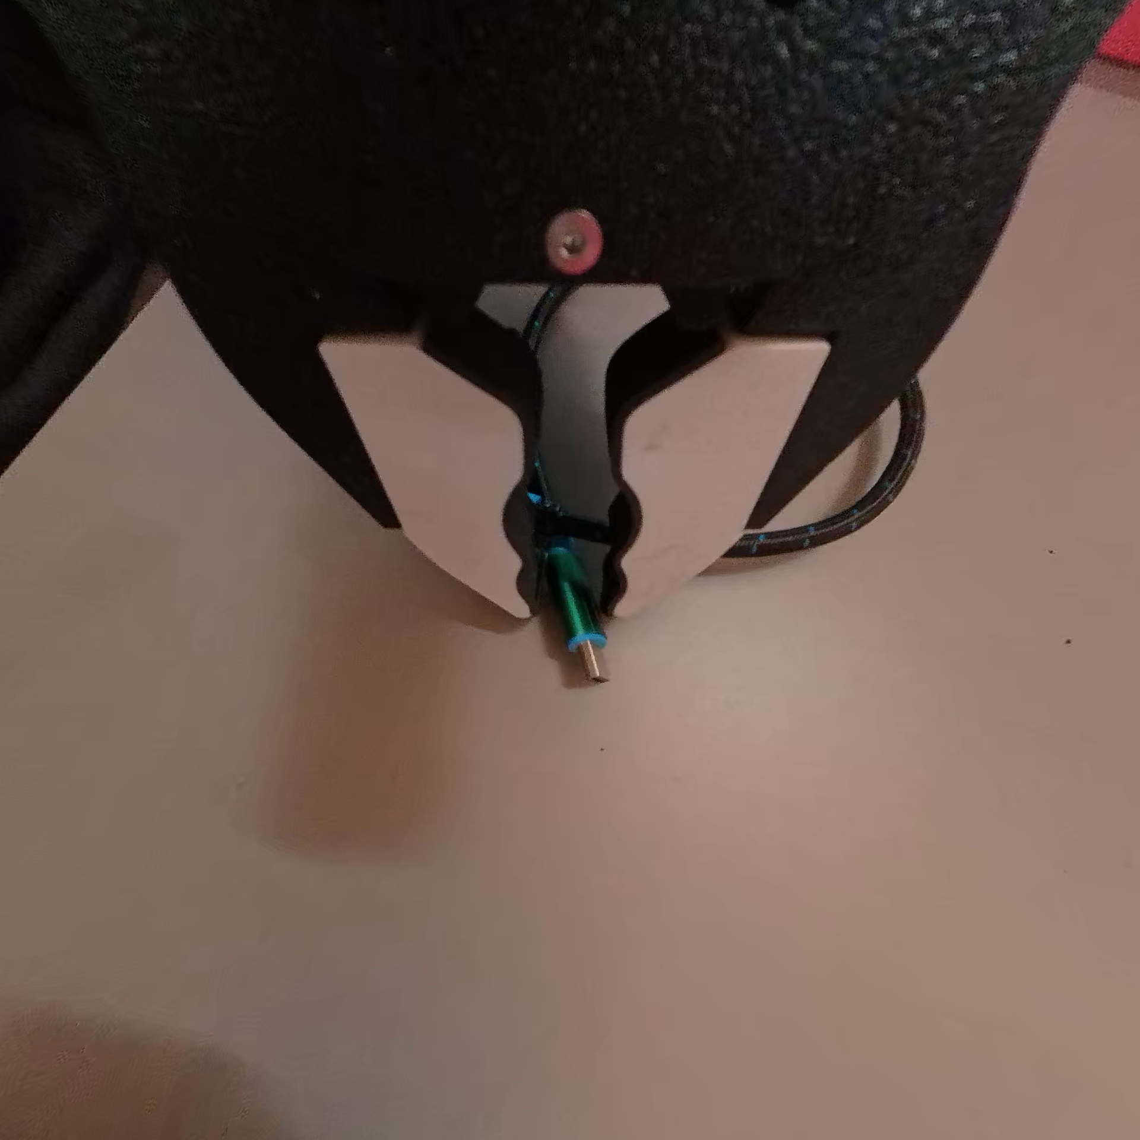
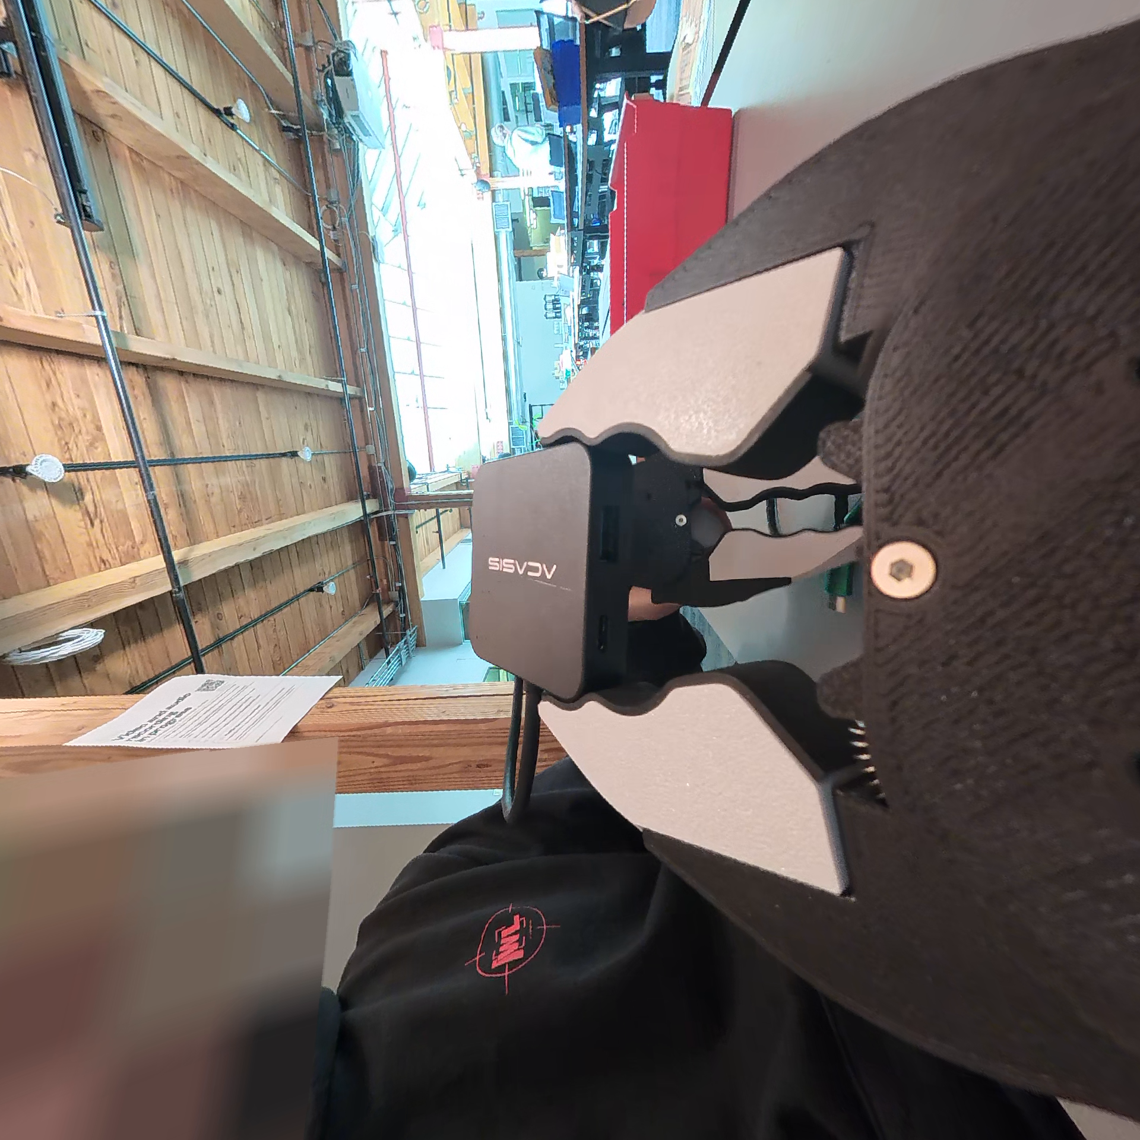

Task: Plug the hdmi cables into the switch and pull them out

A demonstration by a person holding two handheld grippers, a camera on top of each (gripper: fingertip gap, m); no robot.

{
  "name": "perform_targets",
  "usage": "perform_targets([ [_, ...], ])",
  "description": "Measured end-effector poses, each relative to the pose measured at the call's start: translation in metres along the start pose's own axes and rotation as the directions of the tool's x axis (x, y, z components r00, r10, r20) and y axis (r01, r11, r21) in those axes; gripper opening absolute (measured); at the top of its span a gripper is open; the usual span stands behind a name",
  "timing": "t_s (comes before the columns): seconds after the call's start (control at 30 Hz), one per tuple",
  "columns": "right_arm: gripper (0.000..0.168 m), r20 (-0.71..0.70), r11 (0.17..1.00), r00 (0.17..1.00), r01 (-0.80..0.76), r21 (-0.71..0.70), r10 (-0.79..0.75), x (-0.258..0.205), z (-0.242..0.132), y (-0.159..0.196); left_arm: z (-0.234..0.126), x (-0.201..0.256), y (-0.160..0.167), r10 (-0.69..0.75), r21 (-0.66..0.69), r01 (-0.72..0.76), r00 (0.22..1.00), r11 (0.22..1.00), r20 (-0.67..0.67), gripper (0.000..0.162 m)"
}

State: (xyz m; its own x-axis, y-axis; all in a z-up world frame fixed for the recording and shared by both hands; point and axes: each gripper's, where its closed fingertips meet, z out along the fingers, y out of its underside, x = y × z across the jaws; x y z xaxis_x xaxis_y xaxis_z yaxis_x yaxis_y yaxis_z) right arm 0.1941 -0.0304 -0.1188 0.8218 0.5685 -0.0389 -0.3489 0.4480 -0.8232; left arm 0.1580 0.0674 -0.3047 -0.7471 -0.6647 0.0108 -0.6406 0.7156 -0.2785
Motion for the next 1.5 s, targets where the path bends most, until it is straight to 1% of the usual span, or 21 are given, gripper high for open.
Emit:
perform_targets([
  [0.03,0.073,-0.001,1.000,1.000,0.001,-0.002,-0.001,0.000,0.000,0.000,0.000,-0.001,0.000,-0.002,0.010,0.002,1.000,1.000,0.000,0.016],
  [0.13,0.073,-0.005,1.000,1.000,0.003,0.000,-0.003,0.001,-0.001,0.000,0.000,-0.002,-0.001,0.007,0.080,-0.007,1.000,0.997,0.000,0.014],
  [0.2,0.073,-0.013,1.000,1.000,0.010,-0.003,-0.010,0.002,-0.002,-0.001,0.000,-0.004,-0.002,0.052,0.145,-0.058,0.998,0.988,0.042,0.014],
  [0.27,0.073,-0.031,1.000,0.999,0.018,-0.007,-0.018,0.004,-0.003,-0.001,-0.001,-0.008,-0.003,0.146,0.204,-0.174,0.978,0.963,0.147,0.013],
  [0.37,0.073,-0.041,0.999,0.999,0.018,-0.030,-0.019,0.005,-0.003,0.002,-0.009,-0.018,-0.001,0.252,0.205,-0.334,0.905,0.920,0.343,0.012],
  [0.43,0.073,-0.046,0.999,0.999,0.016,-0.042,-0.018,0.003,-0.002,0.005,-0.028,-0.032,-0.005,0.240,0.216,-0.390,0.830,0.895,0.504,0.012],
  [0.53,0.073,-0.048,0.998,0.999,0.009,-0.061,-0.012,0.001,-0.001,0.010,-0.066,-0.047,-0.012,0.209,0.212,-0.478,0.683,0.852,0.700,0.011],
  [0.57,0.073,-0.050,0.998,0.999,0.009,-0.065,-0.012,0.001,0.000,0.011,-0.077,-0.050,-0.014,0.207,0.187,-0.500,0.630,0.845,0.748,0.011],
  [0.63,0.073,-0.057,0.998,0.998,0.013,-0.067,-0.017,0.001,-0.001,0.013,-0.099,-0.056,-0.018,0.206,0.114,-0.553,0.483,0.826,0.851,0.011],
  [0.7,0.073,-0.061,0.998,0.998,0.012,-0.056,-0.016,0.001,0.000,0.013,-0.115,-0.059,-0.021,0.221,0.024,-0.583,0.345,0.812,0.912,0.011],
  [0.73,0.073,-0.062,0.999,0.998,0.009,-0.051,-0.012,0.001,0.001,0.013,-0.121,-0.059,-0.023,0.221,-0.002,-0.592,0.299,0.806,0.928,0.011],
  [0.8,0.073,-0.070,0.998,0.997,0.013,-0.062,-0.017,0.002,0.003,0.016,-0.128,-0.058,-0.027,0.224,-0.036,-0.596,0.245,0.802,0.943,0.011],
  [0.9,0.073,-0.072,0.996,0.997,0.019,-0.086,-0.025,0.003,0.007,0.021,-0.135,-0.056,-0.031,0.208,-0.039,-0.590,0.222,0.807,0.953,0.011],
  [1.0,0.073,-0.082,0.997,0.996,0.019,-0.077,-0.025,0.004,0.007,0.019,-0.142,-0.053,-0.036,0.190,-0.041,-0.579,0.199,0.814,0.961,0.011],
  [1.13,0.073,-0.091,0.998,0.996,-0.007,-0.061,0.002,0.007,0.007,0.017,-0.163,-0.043,-0.051,0.208,-0.126,-0.565,0.083,0.815,0.975,0.011],
  [1.2,0.073,-0.091,0.999,0.996,-0.022,-0.030,0.019,0.007,0.008,0.013,-0.168,-0.039,-0.061,0.223,-0.155,-0.570,0.051,0.807,0.973,0.011],
  [1.27,0.074,-0.085,0.999,0.996,-0.037,0.039,0.040,0.006,0.008,0.001,-0.168,-0.036,-0.068,0.238,-0.178,-0.590,0.025,0.788,0.971,0.011],
  [1.3,0.074,-0.076,0.997,0.996,-0.039,0.073,0.045,0.005,0.007,-0.004,-0.165,-0.038,-0.069,0.250,-0.188,-0.586,0.025,0.788,0.968,0.011],
  [1.37,0.073,-0.079,0.994,0.996,-0.034,0.107,0.043,0.006,0.007,-0.011,-0.155,-0.041,-0.067,0.259,-0.185,-0.566,0.052,0.803,0.965,0.011],
  [1.43,0.074,-0.072,0.996,0.997,-0.030,0.090,0.036,0.006,0.006,-0.009,-0.149,-0.046,-0.066,0.249,-0.167,-0.542,0.082,0.823,0.965,0.011],
  [1.5,0.073,-0.073,0.998,0.996,-0.040,0.056,0.044,0.008,0.009,-0.002,-0.151,-0.047,-0.069,0.224,-0.143,-0.542,0.085,0.828,0.971,0.011],
])
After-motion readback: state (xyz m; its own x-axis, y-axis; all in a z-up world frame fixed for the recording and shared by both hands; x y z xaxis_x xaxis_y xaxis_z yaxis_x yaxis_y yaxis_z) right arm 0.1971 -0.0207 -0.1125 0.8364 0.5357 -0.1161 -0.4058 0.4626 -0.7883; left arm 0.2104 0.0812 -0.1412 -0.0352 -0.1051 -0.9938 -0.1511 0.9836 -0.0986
